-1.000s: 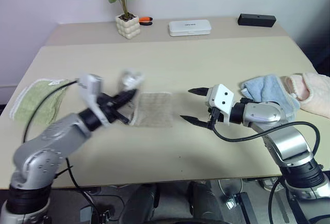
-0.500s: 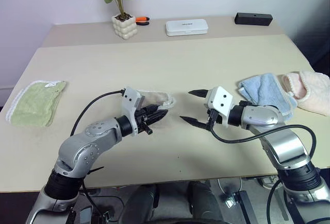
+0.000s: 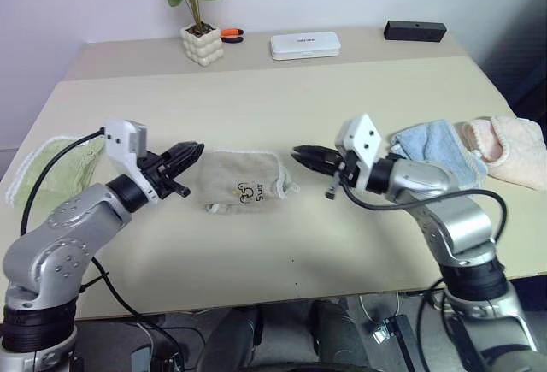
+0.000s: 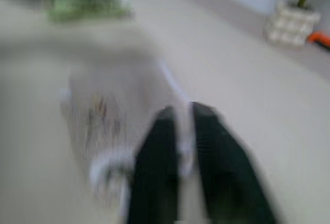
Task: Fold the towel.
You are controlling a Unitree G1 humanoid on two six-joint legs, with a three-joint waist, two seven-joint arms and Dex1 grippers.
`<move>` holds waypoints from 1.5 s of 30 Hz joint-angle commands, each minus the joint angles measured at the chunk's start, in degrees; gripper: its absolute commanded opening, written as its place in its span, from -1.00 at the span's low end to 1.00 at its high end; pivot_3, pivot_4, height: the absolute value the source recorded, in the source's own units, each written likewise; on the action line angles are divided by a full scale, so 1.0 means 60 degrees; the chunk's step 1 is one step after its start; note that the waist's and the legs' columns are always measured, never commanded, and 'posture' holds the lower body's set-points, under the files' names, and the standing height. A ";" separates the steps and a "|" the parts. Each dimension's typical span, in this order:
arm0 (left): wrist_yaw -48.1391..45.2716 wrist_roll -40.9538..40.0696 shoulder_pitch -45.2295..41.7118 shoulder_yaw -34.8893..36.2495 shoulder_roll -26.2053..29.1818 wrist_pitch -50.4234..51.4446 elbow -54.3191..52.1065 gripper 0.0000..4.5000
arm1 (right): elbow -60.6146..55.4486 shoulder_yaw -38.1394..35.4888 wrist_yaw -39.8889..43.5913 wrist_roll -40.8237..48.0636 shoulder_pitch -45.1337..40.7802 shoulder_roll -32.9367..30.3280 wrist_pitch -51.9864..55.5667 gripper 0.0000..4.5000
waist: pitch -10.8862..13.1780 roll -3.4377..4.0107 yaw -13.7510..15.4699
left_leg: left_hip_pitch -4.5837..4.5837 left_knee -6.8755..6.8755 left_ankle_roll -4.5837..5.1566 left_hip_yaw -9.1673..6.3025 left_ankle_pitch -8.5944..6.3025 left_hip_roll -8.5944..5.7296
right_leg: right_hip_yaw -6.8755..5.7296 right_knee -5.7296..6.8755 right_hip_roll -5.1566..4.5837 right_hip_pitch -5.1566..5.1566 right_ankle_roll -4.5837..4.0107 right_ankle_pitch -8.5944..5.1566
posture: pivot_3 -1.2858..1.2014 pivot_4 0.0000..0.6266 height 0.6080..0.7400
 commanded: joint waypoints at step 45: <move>-0.3146 0.2656 0.3412 0.0152 -0.0360 -0.3286 -0.1716 -0.76 | 0.1833 -0.2700 -0.3022 0.2928 -0.0548 0.3822 0.6184 -0.99 | -0.0007 0.0019 -0.0116 | -0.0018 -0.0010 -0.0002 0.0042 -0.0020 0.0044 | 0.0010 0.0015 0.0028 -0.0059 -0.0026 0.0017 | 0.03 -0.52 1.00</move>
